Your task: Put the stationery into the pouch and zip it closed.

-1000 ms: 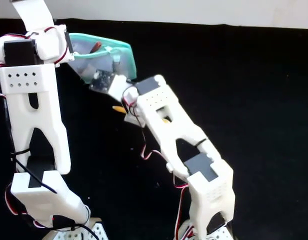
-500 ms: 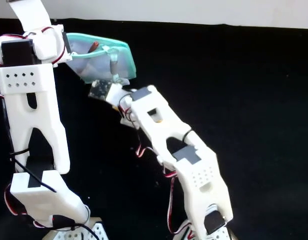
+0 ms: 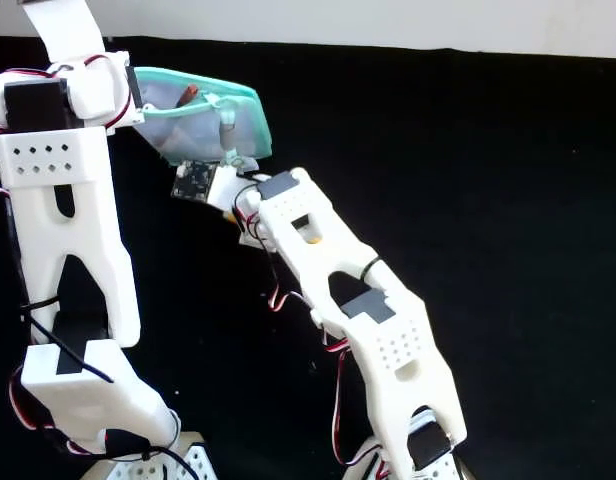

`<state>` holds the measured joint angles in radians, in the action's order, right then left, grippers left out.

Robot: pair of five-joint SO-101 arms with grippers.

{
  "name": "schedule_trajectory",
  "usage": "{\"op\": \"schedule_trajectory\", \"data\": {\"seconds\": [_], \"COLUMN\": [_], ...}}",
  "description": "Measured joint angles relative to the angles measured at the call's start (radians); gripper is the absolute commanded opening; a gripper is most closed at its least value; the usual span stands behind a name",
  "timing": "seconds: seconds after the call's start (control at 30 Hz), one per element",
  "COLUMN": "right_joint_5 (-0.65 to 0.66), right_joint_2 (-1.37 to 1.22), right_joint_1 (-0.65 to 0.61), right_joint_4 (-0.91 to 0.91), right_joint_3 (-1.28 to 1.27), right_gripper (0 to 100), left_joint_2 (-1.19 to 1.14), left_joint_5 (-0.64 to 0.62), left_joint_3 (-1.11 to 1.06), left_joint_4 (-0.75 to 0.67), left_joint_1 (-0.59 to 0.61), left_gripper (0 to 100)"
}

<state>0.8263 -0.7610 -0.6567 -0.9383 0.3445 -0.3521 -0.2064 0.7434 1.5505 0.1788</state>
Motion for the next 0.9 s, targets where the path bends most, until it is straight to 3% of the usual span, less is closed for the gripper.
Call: {"op": "schedule_trajectory", "data": {"seconds": [0.3,0.53,0.9], "right_joint_5": [0.008,-0.123,-0.287], "right_joint_2": [-0.009,0.043,0.236], "right_joint_1": [0.003,0.003,-0.029], "right_joint_4": [-0.069,-0.084,-0.255], "right_joint_3": [0.037,0.034,0.028], "right_gripper": [0.6,0.6,0.6], "left_joint_2": [-0.002,-0.003,-0.003], "left_joint_5": [0.0,0.0,0.0], "left_joint_3": [0.0,0.0,0.0], "left_joint_4": [0.0,0.0,0.0], "left_joint_1": [0.0,0.0,0.0], "left_gripper": [1,1,1]}}
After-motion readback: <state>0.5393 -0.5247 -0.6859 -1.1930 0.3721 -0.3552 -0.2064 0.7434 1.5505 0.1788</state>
